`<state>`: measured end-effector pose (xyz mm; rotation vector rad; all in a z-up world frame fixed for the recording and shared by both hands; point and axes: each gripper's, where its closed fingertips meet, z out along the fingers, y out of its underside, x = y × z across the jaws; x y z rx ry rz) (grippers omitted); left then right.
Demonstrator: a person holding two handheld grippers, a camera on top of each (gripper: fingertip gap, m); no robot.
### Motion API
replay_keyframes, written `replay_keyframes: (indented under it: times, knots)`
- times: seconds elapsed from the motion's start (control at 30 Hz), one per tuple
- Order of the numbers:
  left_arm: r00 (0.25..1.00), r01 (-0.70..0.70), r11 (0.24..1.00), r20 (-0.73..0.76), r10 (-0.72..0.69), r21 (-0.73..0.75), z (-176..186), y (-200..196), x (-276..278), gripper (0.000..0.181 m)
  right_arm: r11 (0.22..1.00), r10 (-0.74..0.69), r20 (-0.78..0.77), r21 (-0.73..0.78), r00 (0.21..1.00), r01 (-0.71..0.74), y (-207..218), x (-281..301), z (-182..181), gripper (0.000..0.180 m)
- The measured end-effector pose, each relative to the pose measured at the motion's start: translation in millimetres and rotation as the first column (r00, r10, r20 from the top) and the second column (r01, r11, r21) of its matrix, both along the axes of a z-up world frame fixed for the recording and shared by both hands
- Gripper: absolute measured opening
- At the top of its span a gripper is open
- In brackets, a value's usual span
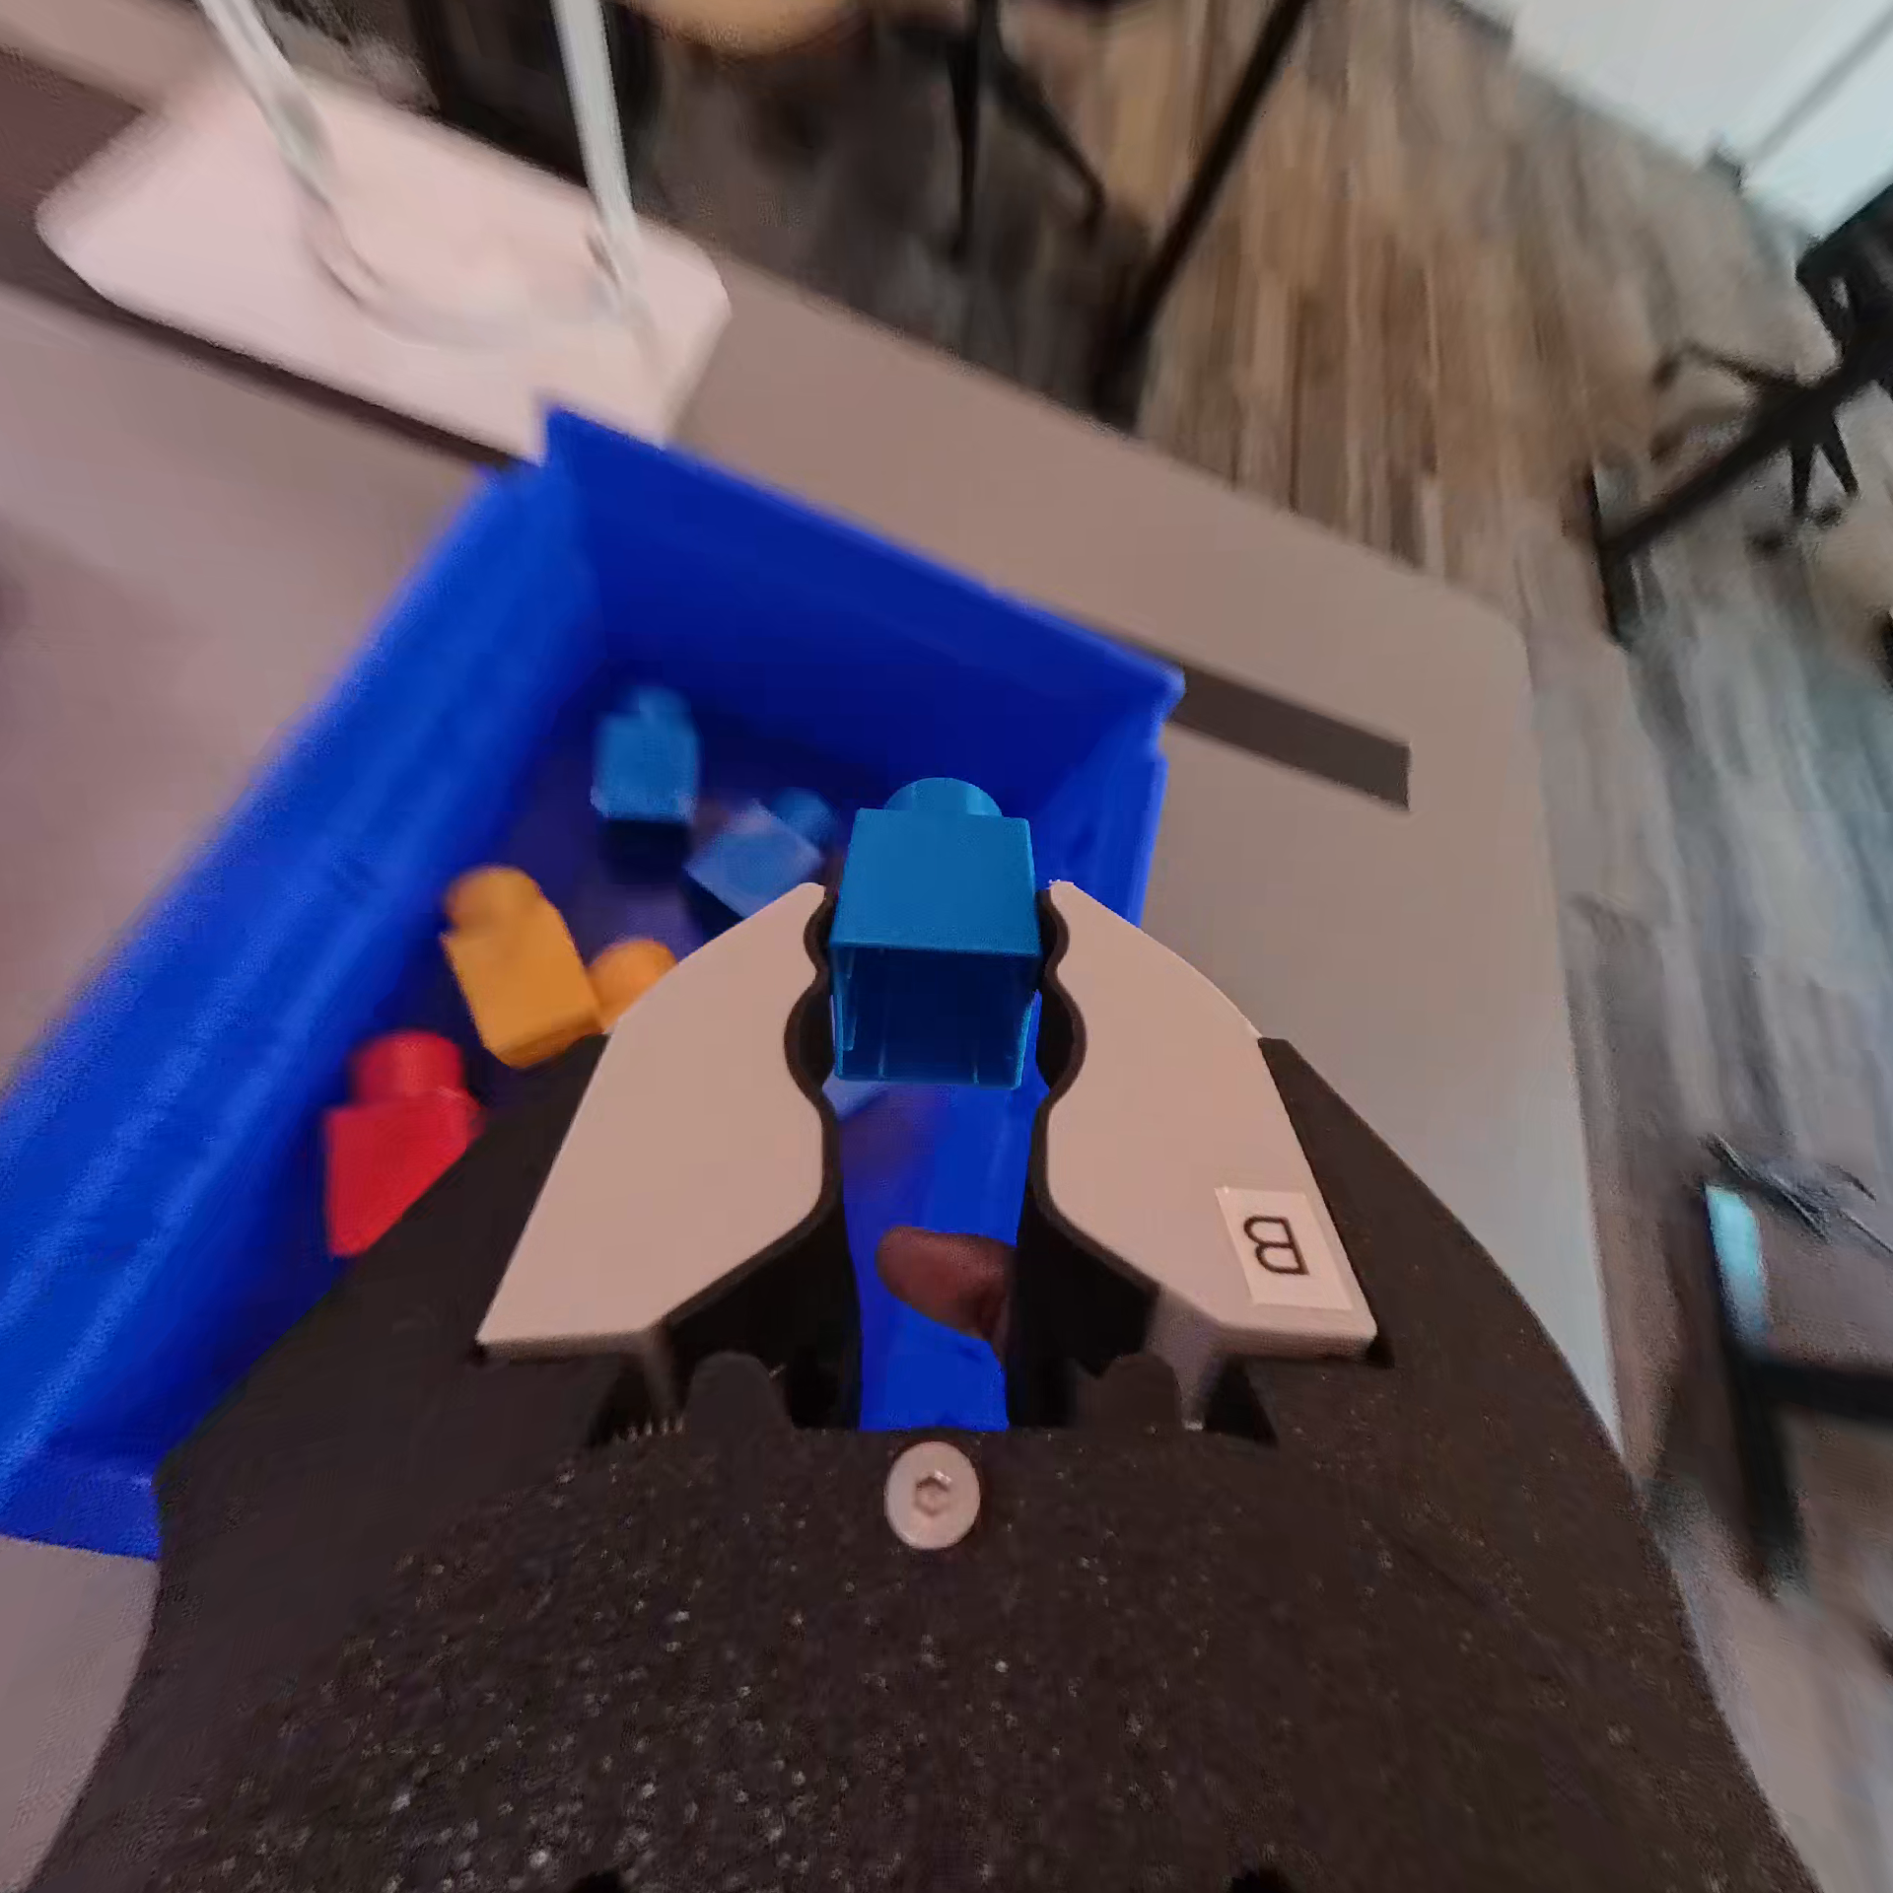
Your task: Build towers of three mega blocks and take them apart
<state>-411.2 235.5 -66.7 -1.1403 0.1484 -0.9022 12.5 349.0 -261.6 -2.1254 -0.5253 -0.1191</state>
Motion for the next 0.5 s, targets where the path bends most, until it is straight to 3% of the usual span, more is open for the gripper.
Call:
replay_keyframes:
  times: [0.1, 0.27, 0.5]
  knots:
    - [0.997, 0.052, 0.999, -0.063, -0.052, -0.003, -3, 2, 22, 0.036, 0.976, -0.046, 0.123, -0.205, 0.991, 0.071, -5, 16, -42, 0.036]
    - [0.985, 0.095, 0.995, -0.142, -0.095, -0.010, -8, 4, 47, 0.037, 0.887, -0.013, 0.179, -0.451, 0.984, 0.094, -27, 22, -85, 0.036]
    - [0.976, 0.105, 0.994, -0.191, -0.105, -0.012, -10, 3, 58, 0.037, 0.835, 0.003, 0.175, -0.542, 0.985, 0.094, -36, 24, -104, 0.036]
